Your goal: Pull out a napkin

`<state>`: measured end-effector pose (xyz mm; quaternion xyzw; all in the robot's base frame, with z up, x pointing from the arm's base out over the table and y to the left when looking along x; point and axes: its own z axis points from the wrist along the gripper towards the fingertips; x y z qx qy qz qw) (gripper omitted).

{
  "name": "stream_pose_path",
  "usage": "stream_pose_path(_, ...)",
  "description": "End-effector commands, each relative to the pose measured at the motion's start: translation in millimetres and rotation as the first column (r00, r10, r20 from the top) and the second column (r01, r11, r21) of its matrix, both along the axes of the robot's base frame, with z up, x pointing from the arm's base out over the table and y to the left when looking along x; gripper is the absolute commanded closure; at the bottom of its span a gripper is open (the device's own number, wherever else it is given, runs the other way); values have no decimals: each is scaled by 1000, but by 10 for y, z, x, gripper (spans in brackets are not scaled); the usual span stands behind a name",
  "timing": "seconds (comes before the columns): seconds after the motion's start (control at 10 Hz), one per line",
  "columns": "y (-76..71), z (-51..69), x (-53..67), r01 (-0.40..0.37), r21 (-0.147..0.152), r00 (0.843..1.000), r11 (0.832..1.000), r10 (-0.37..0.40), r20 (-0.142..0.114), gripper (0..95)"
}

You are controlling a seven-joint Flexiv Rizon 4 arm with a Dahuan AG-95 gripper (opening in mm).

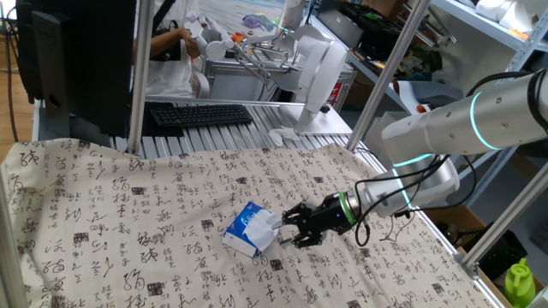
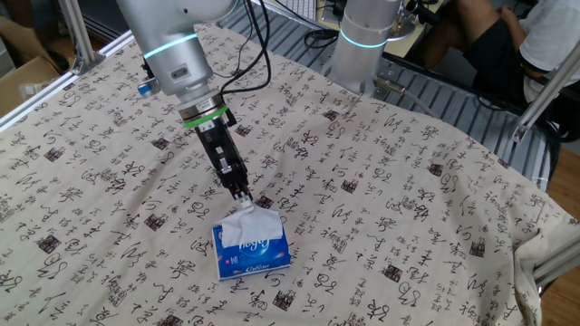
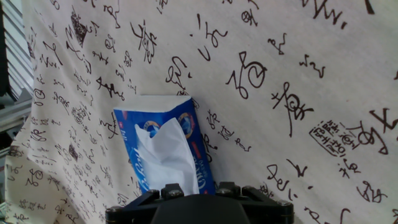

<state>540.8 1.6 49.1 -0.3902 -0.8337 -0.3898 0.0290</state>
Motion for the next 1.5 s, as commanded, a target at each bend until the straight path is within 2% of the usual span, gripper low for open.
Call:
stream_pose_path(0.1,1,-3,1,0,-4,1000,1000,0,-3,570)
stream_pose_path(0.2,1,-3,1,-1,-6,1000,1000,1,-3,570)
stream_pose_path(0.3,1,-4,0,0,-5,1000,1000,0,-5,760)
stream_pose_path(1.1,1,-3,0,2,-2,1000,1000,-2,-8,760)
stream_pose_path(1.5,1,-3,0,-5,-19,1000,1000,5,-16,760)
